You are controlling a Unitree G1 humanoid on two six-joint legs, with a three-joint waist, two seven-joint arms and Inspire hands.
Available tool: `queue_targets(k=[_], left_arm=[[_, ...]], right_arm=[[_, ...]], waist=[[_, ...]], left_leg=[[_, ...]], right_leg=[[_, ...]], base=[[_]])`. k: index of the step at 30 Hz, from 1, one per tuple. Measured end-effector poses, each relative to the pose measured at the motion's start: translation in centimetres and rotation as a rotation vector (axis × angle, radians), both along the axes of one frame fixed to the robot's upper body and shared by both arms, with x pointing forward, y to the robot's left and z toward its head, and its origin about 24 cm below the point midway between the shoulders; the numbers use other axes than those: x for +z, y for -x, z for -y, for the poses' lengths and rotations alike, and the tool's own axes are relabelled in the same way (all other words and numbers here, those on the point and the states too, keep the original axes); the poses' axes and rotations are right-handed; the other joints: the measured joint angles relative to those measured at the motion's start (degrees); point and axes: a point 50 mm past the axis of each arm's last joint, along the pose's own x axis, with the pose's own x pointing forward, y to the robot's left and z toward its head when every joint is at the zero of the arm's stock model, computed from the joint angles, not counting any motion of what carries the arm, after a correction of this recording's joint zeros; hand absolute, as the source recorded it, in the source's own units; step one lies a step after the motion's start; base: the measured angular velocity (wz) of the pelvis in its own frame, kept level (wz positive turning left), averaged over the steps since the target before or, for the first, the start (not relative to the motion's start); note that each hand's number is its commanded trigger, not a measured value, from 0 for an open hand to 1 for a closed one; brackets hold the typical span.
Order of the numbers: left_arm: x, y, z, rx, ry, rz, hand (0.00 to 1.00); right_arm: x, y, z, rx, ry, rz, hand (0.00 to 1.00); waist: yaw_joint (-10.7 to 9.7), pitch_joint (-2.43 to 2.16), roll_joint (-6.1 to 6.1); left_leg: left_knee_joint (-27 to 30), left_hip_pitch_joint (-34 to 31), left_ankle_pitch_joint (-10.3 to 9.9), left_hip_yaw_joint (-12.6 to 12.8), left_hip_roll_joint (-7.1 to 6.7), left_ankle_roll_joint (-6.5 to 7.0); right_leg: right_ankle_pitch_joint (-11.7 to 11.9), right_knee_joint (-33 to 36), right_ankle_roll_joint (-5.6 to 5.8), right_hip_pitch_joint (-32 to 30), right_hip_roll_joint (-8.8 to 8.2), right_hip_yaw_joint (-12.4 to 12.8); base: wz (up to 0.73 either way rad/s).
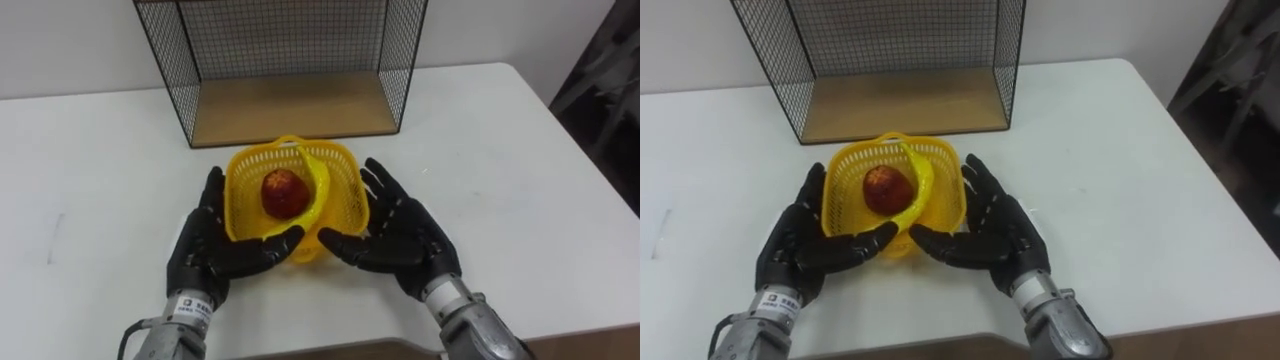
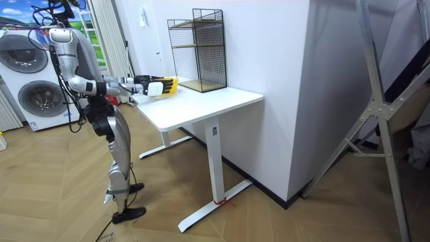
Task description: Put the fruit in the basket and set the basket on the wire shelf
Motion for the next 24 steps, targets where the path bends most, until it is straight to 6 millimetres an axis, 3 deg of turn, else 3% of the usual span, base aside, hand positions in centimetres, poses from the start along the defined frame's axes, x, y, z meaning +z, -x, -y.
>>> queue_targets(k=[6, 19, 24], left_arm=[[-0.17, -0.02, 0.10, -0.009, -0.002, -0.005, 0.00], [-0.24, -0.10, 0.65, -0.026, 0.003, -0.005, 0.00], [-0.03, -0.39, 0.88, -0.029, 0.007, 0.005, 0.00]], right_arm=[[-0.16, 0.05, -0.02, -0.001, -0.001, -0.007, 0.00], [-0.17, 0.04, -0.10, 0.004, 0.030, -0.001, 0.00], [-0.02, -0.14, -0.21, -0.012, 0.031, 0.007, 0.00]], waist=[[0.01, 0.13, -0.61], [-0.28, 0.21, 0.79], [-0.34, 0.31, 0.60]], left_leg=[[0.02, 0.14, 0.00, 0.02, -0.03, 0.01], [-0.01, -0.01, 0.00, 0.00, -0.05, 0.00], [0.07, -0.06, 0.00, -0.02, -0.04, 0.01]], right_leg=[[0.00, -0.11, 0.00, 0.03, -0.03, 0.01], [0.01, -0.07, 0.00, 0.10, -0.03, -0.12], [0.01, 0.02, 0.00, -0.05, -0.04, -0.13]], base=[[0.00], [0.00], [0.00]])
